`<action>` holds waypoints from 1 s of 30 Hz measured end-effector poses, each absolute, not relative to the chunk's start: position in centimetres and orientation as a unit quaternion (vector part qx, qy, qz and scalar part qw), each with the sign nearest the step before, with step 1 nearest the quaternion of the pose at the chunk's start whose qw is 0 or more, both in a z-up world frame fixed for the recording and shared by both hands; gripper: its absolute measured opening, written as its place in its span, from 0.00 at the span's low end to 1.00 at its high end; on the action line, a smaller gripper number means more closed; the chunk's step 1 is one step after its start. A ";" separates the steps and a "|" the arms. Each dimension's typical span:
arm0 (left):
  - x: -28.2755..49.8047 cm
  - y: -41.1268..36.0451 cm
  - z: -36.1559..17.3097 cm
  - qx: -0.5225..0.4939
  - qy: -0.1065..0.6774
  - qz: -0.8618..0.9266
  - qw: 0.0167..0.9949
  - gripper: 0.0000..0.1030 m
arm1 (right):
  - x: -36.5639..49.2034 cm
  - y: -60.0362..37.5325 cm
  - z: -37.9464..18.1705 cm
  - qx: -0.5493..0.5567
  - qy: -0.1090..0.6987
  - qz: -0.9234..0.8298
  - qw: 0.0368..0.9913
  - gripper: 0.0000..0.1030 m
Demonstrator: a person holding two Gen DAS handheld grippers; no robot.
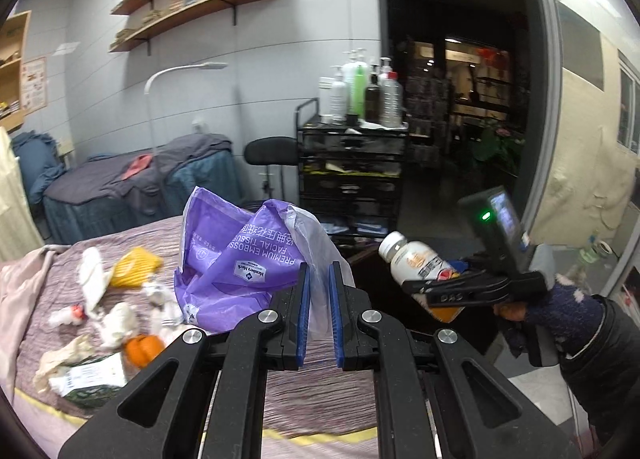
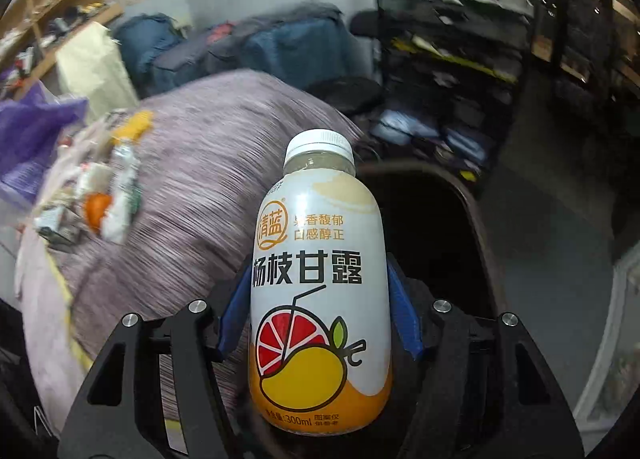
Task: Collect trash
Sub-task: 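Drop the juice bottle into the brown bin with the right gripper while the left drops the bag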
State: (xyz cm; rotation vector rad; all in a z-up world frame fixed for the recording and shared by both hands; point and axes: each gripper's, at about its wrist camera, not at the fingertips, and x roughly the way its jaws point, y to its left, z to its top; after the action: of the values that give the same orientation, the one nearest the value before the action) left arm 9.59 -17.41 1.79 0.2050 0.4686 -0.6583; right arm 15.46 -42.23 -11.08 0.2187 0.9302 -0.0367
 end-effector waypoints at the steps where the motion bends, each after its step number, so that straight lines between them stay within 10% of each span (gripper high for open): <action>1: 9.6 -18.2 1.6 0.100 0.230 -0.327 0.911 0.10 | 15.4 -42.9 -12.0 0.107 0.458 -0.026 0.882 0.60; 16: 10.1 -25.2 -1.2 0.125 0.271 -0.372 0.879 0.10 | 15.9 -45.6 -19.3 0.114 0.549 -0.065 0.825 0.61; 30: 11.9 -29.9 -2.8 0.136 0.302 -0.407 0.851 0.10 | 8.0 -48.9 -13.2 0.172 0.391 -0.194 0.883 0.72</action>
State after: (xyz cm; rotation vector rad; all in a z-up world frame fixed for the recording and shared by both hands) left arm 11.89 -29.87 -2.85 0.2865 0.6369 -0.8579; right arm 7.98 -48.89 -13.17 0.3574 0.8130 -0.4046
